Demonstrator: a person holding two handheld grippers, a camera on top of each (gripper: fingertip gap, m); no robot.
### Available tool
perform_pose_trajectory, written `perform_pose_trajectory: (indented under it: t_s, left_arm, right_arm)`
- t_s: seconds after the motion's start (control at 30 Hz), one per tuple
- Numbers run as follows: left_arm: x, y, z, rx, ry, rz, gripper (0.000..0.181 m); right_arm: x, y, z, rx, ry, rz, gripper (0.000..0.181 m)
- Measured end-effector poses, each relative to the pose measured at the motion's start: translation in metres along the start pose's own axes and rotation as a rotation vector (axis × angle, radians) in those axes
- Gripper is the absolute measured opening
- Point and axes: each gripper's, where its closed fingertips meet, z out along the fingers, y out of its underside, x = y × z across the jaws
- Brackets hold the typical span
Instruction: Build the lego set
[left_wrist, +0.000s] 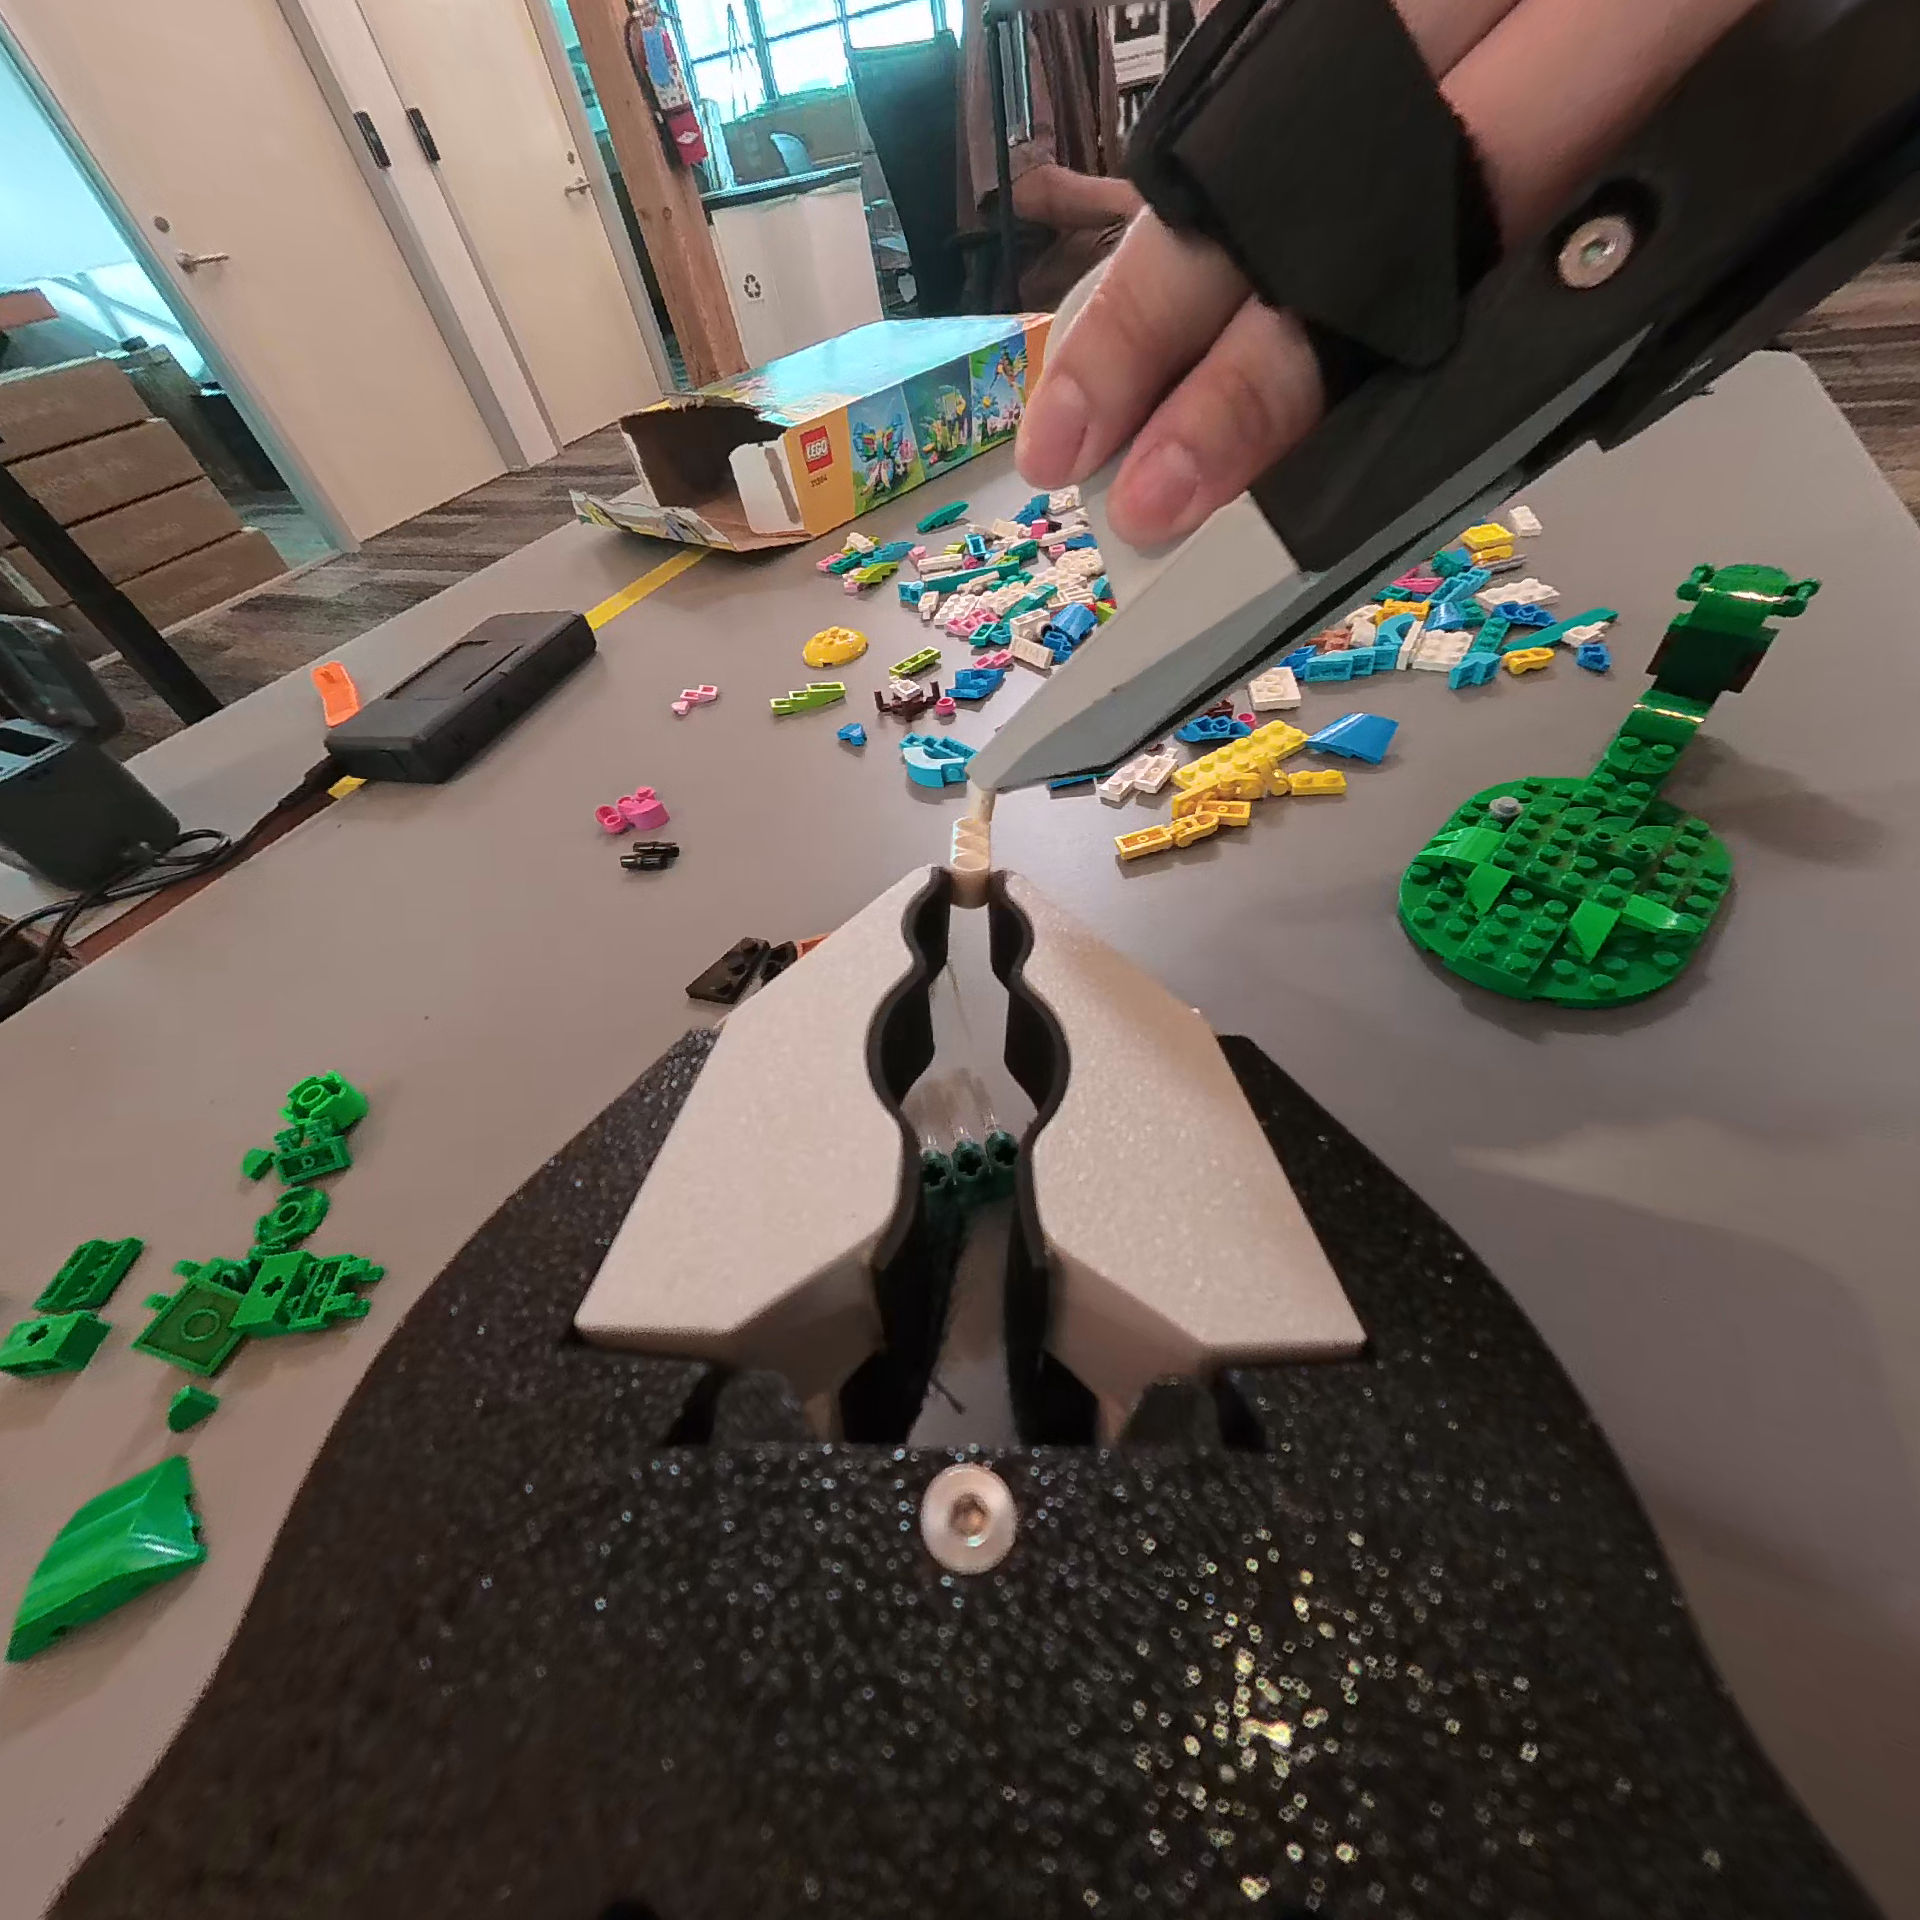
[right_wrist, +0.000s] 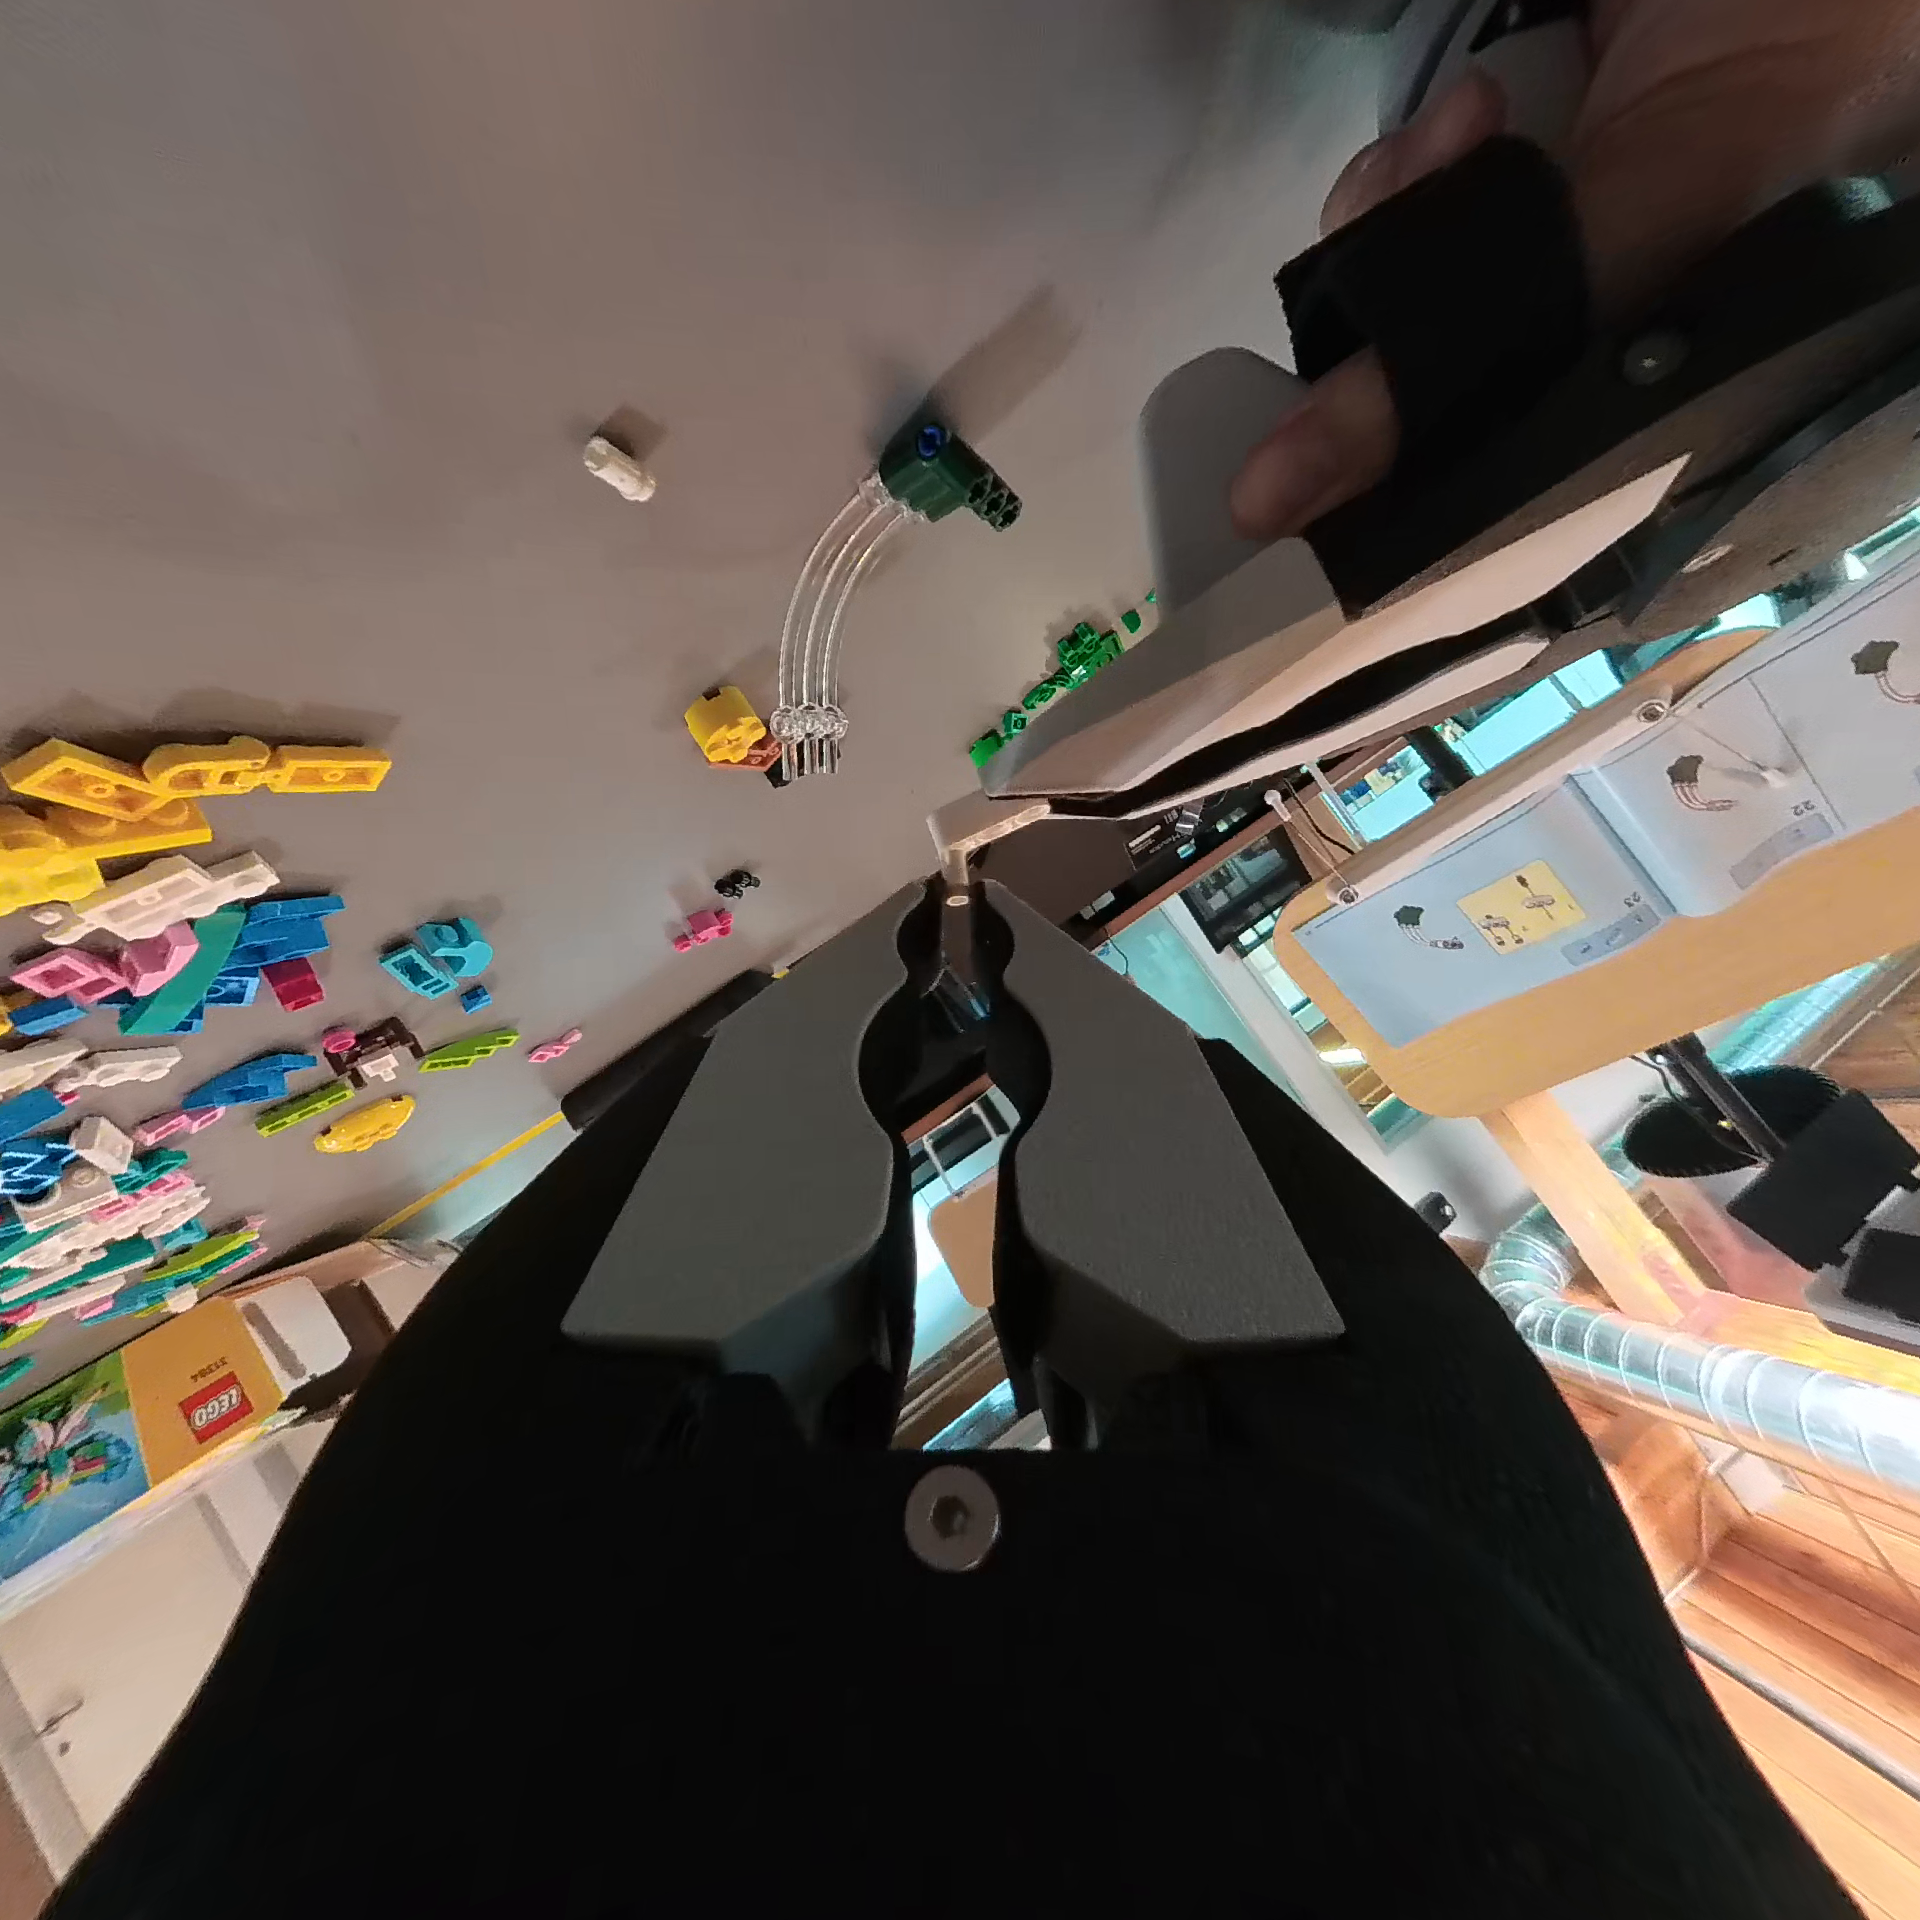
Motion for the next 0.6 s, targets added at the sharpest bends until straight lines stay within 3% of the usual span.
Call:
perform_pose_trajectory:
  t_s: [0.6]
  left_arm:
    - [0.0005,0.0010,0.0003,-0.006,0.002,0.008,0.005]
  right_arm:
    - [-0.0001,-0.0018,0.0028,0.007,-0.010,-0.044,0.003]
